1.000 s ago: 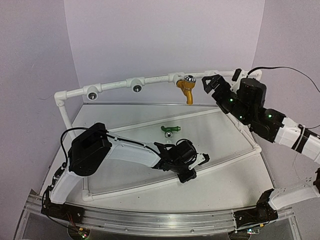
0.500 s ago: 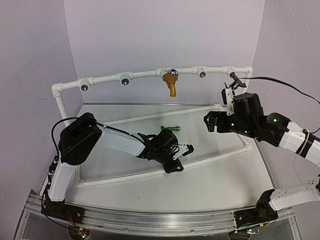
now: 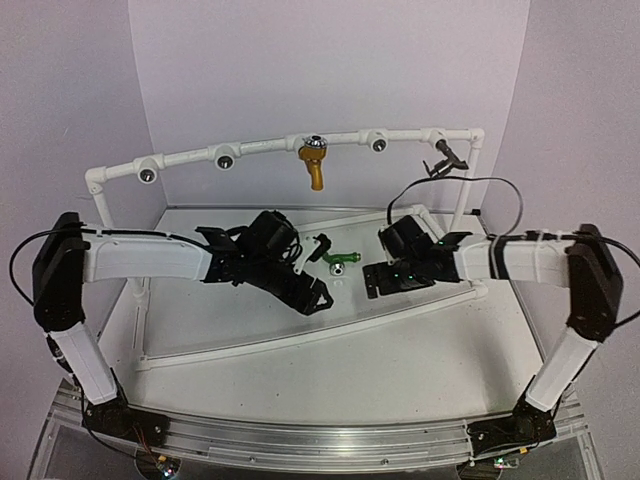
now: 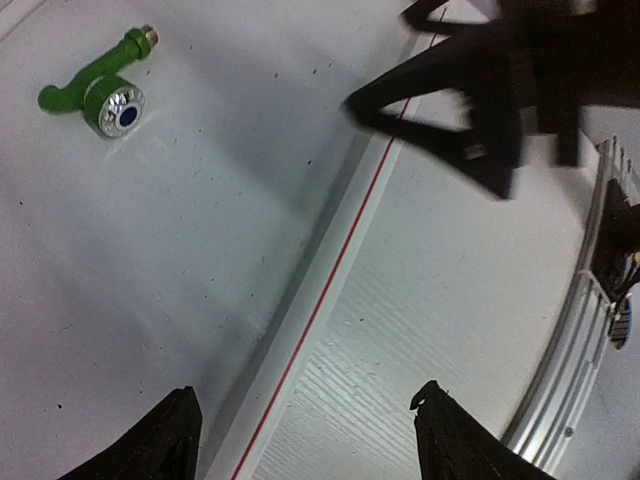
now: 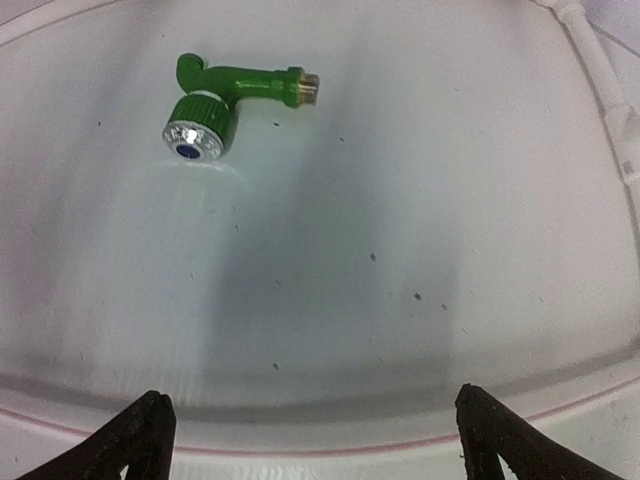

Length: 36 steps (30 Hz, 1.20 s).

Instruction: Install the water faucets

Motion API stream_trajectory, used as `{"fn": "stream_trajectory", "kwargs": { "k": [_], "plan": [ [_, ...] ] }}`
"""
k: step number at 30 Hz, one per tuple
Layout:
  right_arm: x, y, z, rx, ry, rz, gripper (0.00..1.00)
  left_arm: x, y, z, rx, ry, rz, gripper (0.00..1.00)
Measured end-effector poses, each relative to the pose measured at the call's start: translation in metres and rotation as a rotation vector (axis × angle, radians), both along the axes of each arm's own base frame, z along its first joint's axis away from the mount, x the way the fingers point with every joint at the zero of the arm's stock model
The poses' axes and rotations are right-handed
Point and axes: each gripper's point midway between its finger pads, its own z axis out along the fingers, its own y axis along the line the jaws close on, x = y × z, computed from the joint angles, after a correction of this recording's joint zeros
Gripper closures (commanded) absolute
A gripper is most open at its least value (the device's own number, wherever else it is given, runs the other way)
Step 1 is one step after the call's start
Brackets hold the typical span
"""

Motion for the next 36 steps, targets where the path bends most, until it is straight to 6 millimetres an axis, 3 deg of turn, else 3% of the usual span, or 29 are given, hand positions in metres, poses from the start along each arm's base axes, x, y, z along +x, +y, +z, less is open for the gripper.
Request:
{"fn": "stream_trajectory", "kwargs": {
  "k": [3, 7, 11, 13, 17, 21, 23, 25, 27, 32, 36],
  "plan": [
    [0.034, 0.038, -0.022, 0.041, 0.025, -0.017, 0.02, -0.007, 0.003, 0.033, -0.078, -0.007, 0.020, 0.21],
    [0.075, 0.075, -0.049, 0.106, 0.027, -0.073, 0.02, -0.020, 0.019, 0.040, -0.107, 0.028, 0.065, 0.18],
    [0.098, 0.092, -0.079, 0.117, 0.035, -0.099, 0.04, -0.034, 0.041, 0.027, -0.092, 0.082, 0.115, 0.17],
    [0.107, 0.093, -0.091, 0.094, 0.022, -0.107, 0.10, -0.041, 0.053, 0.026, -0.095, 0.097, 0.137, 0.17],
    [0.127, 0.104, -0.091, 0.102, -0.034, -0.112, 0.19, -0.051, 0.070, 0.038, -0.137, 0.102, 0.173, 0.16],
    [0.139, 0.105, -0.092, 0.090, -0.090, -0.120, 0.42, -0.053, 0.078, 0.056, -0.188, 0.087, 0.210, 0.16],
    [0.142, 0.105, -0.092, 0.078, -0.111, -0.112, 0.62, -0.052, 0.081, 0.061, -0.204, 0.084, 0.236, 0.16],
    [0.143, 0.104, -0.094, 0.064, -0.127, -0.096, 0.83, -0.049, 0.086, 0.062, -0.212, 0.087, 0.274, 0.15],
    [0.141, 0.103, -0.093, 0.058, -0.162, -0.063, 0.97, -0.047, 0.090, 0.060, -0.213, 0.095, 0.314, 0.14],
    [0.109, 0.088, -0.082, -0.040, -0.170, 0.132, 1.00, -0.039, 0.098, 0.062, -0.243, 0.113, 0.424, 0.12],
    [0.046, 0.074, -0.055, -0.036, -0.139, 0.386, 1.00, -0.034, 0.098, 0.070, -0.308, 0.130, 0.476, 0.09]
  ]
}}
